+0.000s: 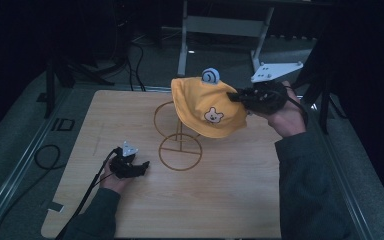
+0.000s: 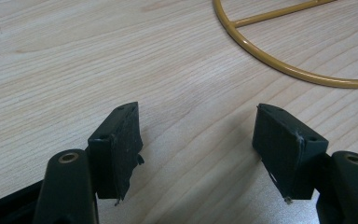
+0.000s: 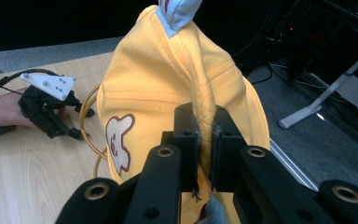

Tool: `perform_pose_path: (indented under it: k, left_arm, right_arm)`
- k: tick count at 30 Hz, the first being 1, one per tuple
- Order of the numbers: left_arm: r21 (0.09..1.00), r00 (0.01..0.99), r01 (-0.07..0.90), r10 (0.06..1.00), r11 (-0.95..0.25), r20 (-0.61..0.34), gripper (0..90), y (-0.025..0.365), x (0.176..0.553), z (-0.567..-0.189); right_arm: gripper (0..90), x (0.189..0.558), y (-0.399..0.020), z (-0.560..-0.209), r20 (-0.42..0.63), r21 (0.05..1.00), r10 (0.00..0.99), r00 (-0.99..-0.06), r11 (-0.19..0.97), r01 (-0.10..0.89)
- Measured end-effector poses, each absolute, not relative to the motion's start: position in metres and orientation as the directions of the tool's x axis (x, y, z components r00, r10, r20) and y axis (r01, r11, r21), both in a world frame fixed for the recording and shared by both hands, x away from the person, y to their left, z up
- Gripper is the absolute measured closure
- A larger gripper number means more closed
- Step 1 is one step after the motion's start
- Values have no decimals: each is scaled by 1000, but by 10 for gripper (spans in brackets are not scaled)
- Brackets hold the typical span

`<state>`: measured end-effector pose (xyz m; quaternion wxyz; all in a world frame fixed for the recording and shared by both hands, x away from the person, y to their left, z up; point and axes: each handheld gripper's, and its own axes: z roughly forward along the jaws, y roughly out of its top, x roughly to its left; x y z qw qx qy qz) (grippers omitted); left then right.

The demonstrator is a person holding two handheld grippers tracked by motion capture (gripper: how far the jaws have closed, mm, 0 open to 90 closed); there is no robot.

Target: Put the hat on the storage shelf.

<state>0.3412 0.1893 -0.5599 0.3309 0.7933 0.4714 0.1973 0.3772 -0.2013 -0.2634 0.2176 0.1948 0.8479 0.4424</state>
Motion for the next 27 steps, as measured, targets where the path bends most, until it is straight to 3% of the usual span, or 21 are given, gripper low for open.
perform_pose_path:
  k: [27]
  left_arm:
    - [712, 478, 616, 878, -337, 2, 327, 189, 341, -560]
  right_arm:
    - [835, 386, -176, -260, -199, 830, 496, -845, 544, 124]
